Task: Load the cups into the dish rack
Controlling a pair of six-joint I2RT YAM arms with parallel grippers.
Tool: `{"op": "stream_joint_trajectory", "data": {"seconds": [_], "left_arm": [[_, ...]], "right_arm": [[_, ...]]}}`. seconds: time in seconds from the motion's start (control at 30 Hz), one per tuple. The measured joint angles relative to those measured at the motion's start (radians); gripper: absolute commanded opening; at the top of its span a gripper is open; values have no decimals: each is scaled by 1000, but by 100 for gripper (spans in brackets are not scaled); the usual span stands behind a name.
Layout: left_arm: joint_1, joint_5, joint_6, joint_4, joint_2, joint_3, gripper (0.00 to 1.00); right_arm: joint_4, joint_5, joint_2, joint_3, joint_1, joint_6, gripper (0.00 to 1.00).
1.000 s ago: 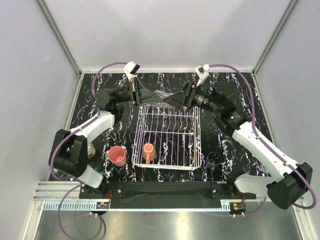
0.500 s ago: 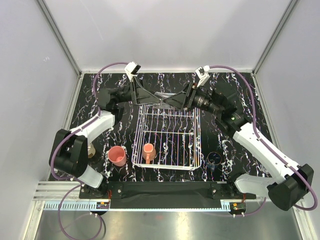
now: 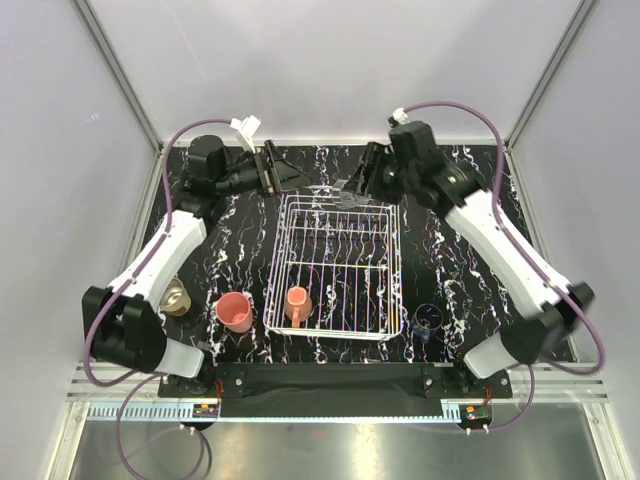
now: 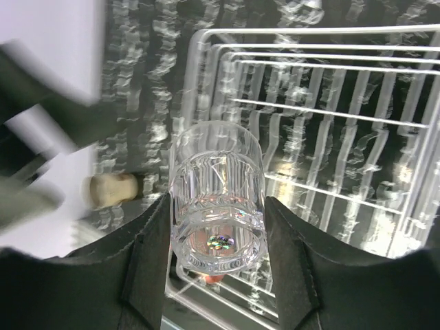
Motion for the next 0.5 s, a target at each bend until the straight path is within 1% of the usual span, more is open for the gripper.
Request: {"op": "stream_joint_trajectory", "data": {"seconds": [0.07, 0.13, 0.23, 0.33, 0.5], "left_arm": [[8, -68, 89, -129, -30, 10, 93], [16, -116, 141, -220, -51, 13, 93], [36, -177, 193, -320, -58, 16, 92], [63, -208, 211, -375, -58, 16, 92], [76, -232, 224, -410, -58, 16, 92]], "right_arm": [[-92, 53, 95, 104, 0, -18, 0], [-216, 109, 216, 240, 0, -46, 0], [-329, 182, 375, 407, 0, -84, 0], [-418, 245, 493, 513, 0, -118, 0], [-511, 321, 640, 649, -5, -166, 0]]}}
